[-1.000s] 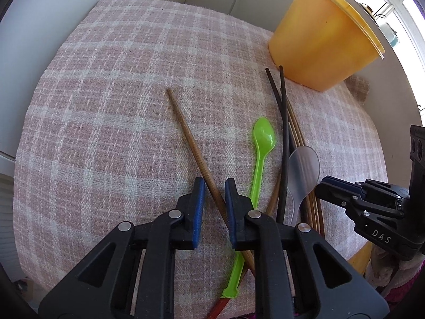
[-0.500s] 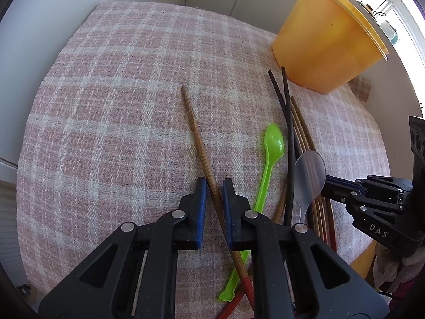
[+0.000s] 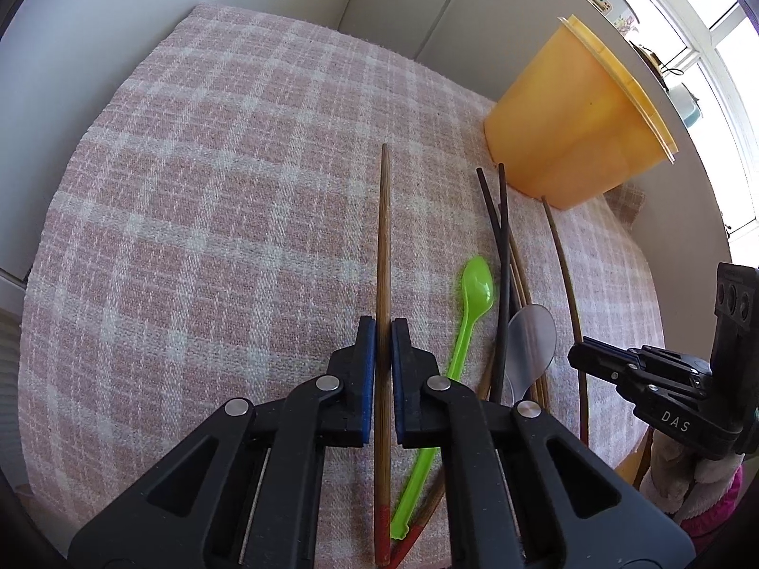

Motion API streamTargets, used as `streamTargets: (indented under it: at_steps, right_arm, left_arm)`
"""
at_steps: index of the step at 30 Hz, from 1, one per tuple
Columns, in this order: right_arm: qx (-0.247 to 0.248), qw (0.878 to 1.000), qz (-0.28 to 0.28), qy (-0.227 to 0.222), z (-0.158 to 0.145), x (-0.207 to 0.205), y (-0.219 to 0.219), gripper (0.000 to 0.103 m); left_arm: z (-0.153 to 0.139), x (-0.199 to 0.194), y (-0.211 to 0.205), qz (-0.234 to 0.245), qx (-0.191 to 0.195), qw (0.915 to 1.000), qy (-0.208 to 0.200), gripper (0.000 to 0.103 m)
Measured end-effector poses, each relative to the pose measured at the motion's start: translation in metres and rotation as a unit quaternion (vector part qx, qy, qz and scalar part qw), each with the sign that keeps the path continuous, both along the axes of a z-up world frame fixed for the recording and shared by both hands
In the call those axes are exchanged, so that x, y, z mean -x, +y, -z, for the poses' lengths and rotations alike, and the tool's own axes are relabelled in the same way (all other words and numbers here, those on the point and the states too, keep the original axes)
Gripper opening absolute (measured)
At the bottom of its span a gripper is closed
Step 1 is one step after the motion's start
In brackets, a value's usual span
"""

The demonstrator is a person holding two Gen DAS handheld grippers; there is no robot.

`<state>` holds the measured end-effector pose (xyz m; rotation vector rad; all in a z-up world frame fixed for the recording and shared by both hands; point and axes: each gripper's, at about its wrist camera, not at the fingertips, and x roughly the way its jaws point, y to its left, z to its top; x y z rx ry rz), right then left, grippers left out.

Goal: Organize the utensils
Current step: 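Lower the left tool and close it on a wooden chopstick while the right tool grasps another, then lift both held wooden chopsticks upright and carry them over the yellow container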

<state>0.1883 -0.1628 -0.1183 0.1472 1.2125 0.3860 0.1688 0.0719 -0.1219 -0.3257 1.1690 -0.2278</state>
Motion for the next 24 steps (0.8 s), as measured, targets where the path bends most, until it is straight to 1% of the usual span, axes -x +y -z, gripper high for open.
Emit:
streamTargets:
  at_steps: [4, 7, 10, 12, 18, 20, 24]
  right_arm:
    - [-0.005, 0.999, -0.005, -0.039, -0.016, 0.011, -0.004, 0.005]
    - [-0.007, 0.997, -0.001, -0.078, -0.029, 0.02, -0.011, 0.005]
    - [-0.024, 0.994, 0.011, -0.105, -0.04, 0.026, -0.016, 0.005]
    - [-0.026, 0.992, 0.015, -0.125, -0.048, 0.029, -0.019, 0.005]
    - [-0.029, 0.98, 0.027, -0.196, -0.078, 0.035, -0.024, 0.005]
    - [-0.026, 0.974, 0.036, -0.222, -0.09, 0.034, -0.025, 0.005]
    - [-0.036, 0.963, 0.054, -0.26, -0.11, 0.023, -0.034, 0.005]
  left_arm:
    - [-0.026, 0.0, 0.008, 0.002, 0.009, 0.9992, -0.038, 0.004]
    - [-0.047, 0.007, 0.009, 0.005, 0.009, 0.9966, -0.081, 0.004]
    - [-0.061, 0.014, -0.002, 0.003, 0.024, 0.9932, -0.114, 0.004]
    - [-0.071, 0.017, -0.006, 0.006, 0.033, 0.9906, -0.132, 0.004]
    - [-0.104, 0.025, -0.039, 0.018, 0.047, 0.9816, -0.184, 0.004]
    - [-0.113, 0.019, -0.047, 0.019, 0.052, 0.9783, -0.199, 0.004]
    - [-0.128, -0.001, -0.059, 0.02, 0.064, 0.9721, -0.225, 0.004]
